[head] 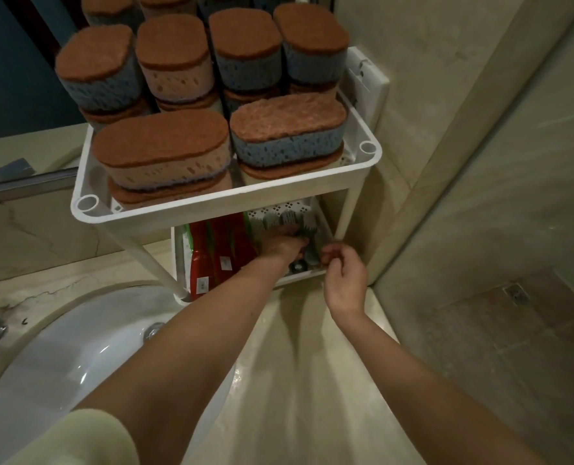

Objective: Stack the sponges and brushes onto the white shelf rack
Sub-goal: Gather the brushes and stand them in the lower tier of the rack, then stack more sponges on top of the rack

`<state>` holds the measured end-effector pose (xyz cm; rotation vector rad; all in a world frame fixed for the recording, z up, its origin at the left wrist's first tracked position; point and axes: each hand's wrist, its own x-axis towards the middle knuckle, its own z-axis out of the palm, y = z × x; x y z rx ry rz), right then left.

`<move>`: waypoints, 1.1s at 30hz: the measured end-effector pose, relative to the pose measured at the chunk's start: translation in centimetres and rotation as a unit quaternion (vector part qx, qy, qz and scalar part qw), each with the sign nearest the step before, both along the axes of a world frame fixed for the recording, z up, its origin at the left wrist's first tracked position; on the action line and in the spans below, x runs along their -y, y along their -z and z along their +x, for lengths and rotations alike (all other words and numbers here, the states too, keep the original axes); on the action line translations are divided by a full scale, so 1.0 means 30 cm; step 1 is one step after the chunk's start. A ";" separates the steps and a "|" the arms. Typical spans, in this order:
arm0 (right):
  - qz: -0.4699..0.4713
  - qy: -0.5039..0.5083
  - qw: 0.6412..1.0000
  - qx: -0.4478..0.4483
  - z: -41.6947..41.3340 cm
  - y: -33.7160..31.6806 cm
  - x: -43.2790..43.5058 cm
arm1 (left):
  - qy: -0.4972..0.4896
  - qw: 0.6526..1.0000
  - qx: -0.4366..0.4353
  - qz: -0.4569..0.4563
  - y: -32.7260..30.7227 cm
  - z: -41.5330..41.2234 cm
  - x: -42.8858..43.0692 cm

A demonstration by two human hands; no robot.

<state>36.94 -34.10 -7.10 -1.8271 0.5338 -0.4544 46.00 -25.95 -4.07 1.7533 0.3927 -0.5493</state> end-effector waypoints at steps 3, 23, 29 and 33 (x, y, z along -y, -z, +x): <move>0.005 0.033 0.999 0.004 0.006 0.003 -0.006 | 0.007 1.000 -0.013 0.002 0.000 0.006 -0.003; 0.007 -0.053 0.999 0.007 -0.093 -0.029 -0.106 | -0.068 0.987 0.119 -0.082 -0.036 -0.284 -0.171; 0.007 -0.163 0.985 -0.059 -0.145 -0.011 -0.258 | -0.174 0.974 0.111 -0.090 -0.012 -0.458 -0.345; -0.006 -0.232 0.971 -0.063 -0.200 -0.010 -0.400 | -0.247 0.958 0.112 -0.089 -0.001 -0.577 -0.489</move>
